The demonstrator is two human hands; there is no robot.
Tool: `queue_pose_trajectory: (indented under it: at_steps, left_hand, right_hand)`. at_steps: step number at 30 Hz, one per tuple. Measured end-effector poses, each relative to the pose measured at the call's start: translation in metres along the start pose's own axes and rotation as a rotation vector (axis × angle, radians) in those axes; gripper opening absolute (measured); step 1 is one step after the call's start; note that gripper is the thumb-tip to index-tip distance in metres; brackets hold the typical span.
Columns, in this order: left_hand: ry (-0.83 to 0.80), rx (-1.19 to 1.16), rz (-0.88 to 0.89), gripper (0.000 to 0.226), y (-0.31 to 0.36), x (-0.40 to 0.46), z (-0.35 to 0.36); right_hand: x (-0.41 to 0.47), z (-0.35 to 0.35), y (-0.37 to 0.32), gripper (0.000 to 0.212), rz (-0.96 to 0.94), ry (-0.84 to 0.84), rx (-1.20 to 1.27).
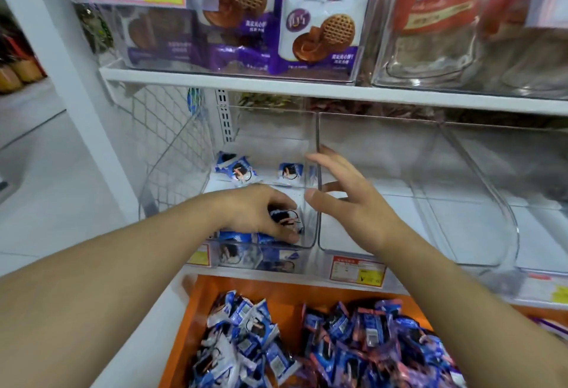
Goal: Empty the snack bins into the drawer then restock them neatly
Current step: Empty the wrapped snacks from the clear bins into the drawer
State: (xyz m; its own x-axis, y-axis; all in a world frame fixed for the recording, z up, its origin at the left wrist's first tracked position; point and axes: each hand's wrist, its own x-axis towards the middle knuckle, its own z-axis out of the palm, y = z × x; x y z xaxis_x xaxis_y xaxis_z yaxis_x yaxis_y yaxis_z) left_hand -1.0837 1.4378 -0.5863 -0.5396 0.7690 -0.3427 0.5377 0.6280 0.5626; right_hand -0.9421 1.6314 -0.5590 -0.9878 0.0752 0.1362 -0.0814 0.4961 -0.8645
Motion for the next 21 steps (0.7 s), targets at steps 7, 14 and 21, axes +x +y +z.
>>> queue_pose_trajectory:
  at_steps: [7, 14, 21]
  left_hand:
    - [0.012, -0.111, 0.046, 0.060, 0.009, 0.001, 0.002]
    - [0.272, -0.129, 0.068, 0.026, 0.021, -0.015, 0.003]
    - [0.586, -0.269, 0.021, 0.015, 0.024, -0.039, -0.002]
  right_hand:
    - [0.001, 0.001, 0.001, 0.052, -0.003, 0.012, -0.015]
    - [-0.001, 0.002, -0.001, 0.051, 0.005, 0.028, -0.053]
    - [-0.001, 0.002, -0.002, 0.051, 0.001, 0.033, -0.053]
